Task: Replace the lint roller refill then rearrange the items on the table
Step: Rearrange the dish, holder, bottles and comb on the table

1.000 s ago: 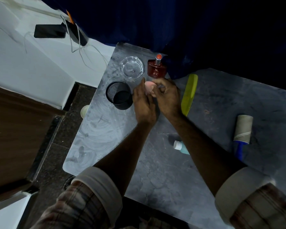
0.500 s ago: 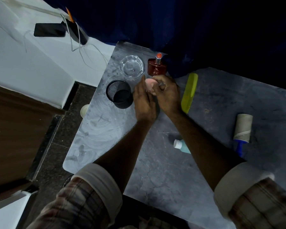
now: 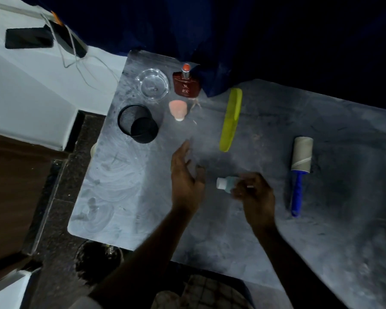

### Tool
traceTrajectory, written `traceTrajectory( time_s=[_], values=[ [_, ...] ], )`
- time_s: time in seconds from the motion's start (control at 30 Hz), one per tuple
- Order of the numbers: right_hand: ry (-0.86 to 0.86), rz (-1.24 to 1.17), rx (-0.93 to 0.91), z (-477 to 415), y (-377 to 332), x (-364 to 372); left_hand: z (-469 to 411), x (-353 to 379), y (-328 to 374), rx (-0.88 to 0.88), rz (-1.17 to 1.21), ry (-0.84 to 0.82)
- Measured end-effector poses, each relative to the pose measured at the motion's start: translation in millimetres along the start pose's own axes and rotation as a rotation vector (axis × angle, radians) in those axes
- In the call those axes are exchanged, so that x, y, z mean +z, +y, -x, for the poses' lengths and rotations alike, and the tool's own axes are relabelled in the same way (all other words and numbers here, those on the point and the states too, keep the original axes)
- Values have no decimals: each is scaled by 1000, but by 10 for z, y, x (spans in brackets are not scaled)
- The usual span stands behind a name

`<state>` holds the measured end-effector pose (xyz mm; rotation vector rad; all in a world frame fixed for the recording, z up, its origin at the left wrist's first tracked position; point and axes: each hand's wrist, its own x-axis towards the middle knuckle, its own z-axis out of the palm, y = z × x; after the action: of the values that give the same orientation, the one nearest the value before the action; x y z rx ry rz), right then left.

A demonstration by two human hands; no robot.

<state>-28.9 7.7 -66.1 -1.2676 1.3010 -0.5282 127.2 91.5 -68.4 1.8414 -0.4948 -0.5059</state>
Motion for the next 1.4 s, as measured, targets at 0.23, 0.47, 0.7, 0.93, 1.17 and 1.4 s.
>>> traceTrajectory(
  time_s=[0.23, 0.47, 0.7, 0.93, 1.17, 1.4],
  values=[
    [114, -396, 500, 292, 110, -16, -141, 178, 204, 224, -546, -617],
    [93, -510, 528, 254, 7, 84, -55, 246, 236, 289, -599, -757],
    [-137, -183, 111, 82, -172, 400, -48, -241, -6, 57, -206, -381],
    [-270, 375, -399, -489, -605, 1134, -440, -422, -71, 5, 105, 44],
    [-303, 512, -562, -799, -755, 1453, -718, -196, -179, -69, 304, 200],
    [-313, 526, -598, -809, -690, 1472, -719, -142, -279, -74, 308, 236]
  ],
)
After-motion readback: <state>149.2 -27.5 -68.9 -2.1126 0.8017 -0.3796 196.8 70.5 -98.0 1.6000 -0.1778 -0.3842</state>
